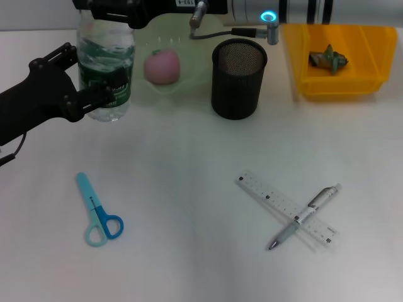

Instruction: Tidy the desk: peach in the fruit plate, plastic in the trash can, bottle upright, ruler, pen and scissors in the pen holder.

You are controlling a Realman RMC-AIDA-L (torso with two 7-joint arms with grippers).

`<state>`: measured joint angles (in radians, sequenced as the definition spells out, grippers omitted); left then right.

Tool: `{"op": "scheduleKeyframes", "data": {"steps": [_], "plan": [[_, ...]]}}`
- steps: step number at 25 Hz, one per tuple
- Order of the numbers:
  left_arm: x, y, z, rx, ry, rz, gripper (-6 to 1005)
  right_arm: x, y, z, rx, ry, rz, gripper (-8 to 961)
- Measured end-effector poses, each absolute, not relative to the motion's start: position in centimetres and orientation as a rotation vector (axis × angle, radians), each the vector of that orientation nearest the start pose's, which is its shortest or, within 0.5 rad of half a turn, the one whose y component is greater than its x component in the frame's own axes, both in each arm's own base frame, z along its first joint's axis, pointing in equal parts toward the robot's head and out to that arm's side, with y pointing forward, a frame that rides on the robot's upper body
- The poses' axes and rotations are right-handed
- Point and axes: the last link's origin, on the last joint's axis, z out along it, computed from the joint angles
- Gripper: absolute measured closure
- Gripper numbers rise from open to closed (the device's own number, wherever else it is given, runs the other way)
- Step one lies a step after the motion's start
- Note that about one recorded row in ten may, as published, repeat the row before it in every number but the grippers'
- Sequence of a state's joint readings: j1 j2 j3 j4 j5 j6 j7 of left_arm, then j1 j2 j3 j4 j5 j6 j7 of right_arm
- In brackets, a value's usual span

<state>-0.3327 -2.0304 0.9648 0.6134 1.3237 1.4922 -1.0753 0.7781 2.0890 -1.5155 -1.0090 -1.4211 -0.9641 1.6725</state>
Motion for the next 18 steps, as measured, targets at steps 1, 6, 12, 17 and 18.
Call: {"op": "scheduleKeyframes", "data": {"steps": [1,6,12,17,18], "plan": [[-27.47,31.46,3.28,-2.334,-0.387,-1.025,228,2.48,39.33,-4.54,-2.739,0.148,0.896,504],[-27.53,31.88,3.32,-2.323,-0.430,-1.017,228,2.52,39.44,-4.67,-2.740,0.153,0.891,505],[-27.31,32.12,3.15,-2.321,-0.434,-1.019,229,2.56,39.45,-4.73,-2.741,0.155,0.890,506],[-27.14,32.27,3.16,-2.324,-0.431,-1.022,229,2.56,39.44,-4.72,-2.742,0.152,0.889,508],[-27.10,32.32,3.18,-2.325,-0.432,-1.023,229,2.54,39.45,-4.73,-2.742,0.151,0.889,508]]}}
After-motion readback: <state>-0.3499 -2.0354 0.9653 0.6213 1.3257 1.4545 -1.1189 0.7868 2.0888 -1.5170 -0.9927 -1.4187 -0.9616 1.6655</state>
